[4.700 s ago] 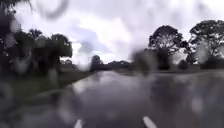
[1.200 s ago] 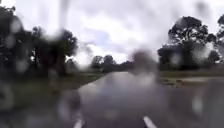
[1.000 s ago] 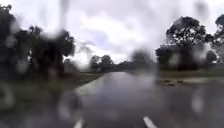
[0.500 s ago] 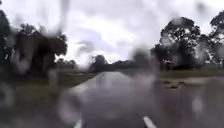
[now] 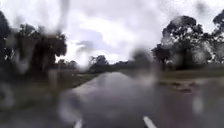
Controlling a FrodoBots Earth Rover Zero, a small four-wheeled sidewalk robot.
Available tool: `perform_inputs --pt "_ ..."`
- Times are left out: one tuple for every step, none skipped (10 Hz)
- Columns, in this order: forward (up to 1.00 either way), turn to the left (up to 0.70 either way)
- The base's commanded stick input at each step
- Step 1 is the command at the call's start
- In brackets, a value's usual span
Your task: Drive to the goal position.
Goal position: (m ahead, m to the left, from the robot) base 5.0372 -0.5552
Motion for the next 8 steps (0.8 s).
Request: perform_inputs --pt "0.85 0.0" --pt "0.85 0.0" --pt "0.85 0.0" --pt "0.85 0.0" --pt "0.85 0.0" --pt "0.85 0.0" --pt "0.85 -0.01" --pt "0.85 -0.08"
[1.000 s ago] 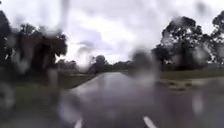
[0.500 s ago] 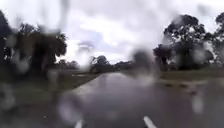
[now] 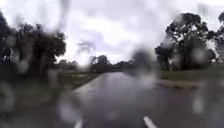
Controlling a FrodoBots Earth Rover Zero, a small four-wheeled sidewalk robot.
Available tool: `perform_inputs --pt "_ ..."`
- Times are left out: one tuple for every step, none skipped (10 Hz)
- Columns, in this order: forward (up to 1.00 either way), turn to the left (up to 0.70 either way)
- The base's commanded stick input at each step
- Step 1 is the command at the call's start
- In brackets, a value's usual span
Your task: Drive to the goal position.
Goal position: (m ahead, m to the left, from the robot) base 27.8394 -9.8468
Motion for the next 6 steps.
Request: perform_inputs --pt "0.85 -0.14" --pt "0.85 -0.26" --pt "0.85 -0.34" --pt "0.85 -0.32" --pt "0.85 -0.17" --pt "0.85 -0.06"
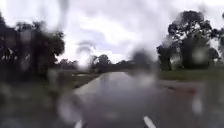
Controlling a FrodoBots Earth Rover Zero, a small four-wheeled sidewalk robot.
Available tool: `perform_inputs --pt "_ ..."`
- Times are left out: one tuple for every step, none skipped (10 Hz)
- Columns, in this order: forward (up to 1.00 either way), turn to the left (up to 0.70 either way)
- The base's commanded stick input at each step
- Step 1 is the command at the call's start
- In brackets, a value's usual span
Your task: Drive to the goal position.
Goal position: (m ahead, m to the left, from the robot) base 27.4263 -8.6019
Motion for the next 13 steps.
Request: perform_inputs --pt "0.85 0.0" --pt "0.85 0.0" --pt "0.85 0.0" --pt "0.85 0.0" --pt "0.85 0.0" --pt "0.85 0.0" --pt "0.85 0.0" --pt "0.85 0.0" --pt "0.85 0.0" --pt "0.85 0.0" --pt "0.85 0.0" --pt "0.85 0.0" --pt "0.85 0.0"
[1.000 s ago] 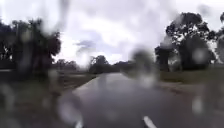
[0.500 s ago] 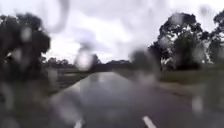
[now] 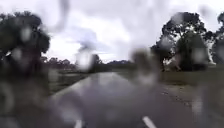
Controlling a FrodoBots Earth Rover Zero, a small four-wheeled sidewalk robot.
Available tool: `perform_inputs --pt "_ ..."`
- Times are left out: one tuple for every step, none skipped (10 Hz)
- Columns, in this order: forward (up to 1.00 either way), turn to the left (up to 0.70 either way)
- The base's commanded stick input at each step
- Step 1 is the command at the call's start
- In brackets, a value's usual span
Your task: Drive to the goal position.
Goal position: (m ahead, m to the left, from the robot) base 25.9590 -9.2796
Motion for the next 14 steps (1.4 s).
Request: perform_inputs --pt "0.85 0.0" --pt "0.85 0.0" --pt "0.85 0.0" --pt "0.85 0.0" --pt "0.85 0.0" --pt "0.85 0.07" --pt "0.85 0.16" --pt "0.85 0.17" --pt "0.85 0.04" --pt "0.85 0.0" --pt "0.85 0.0" --pt "0.85 0.0" --pt "0.85 0.0" --pt "0.85 0.0"
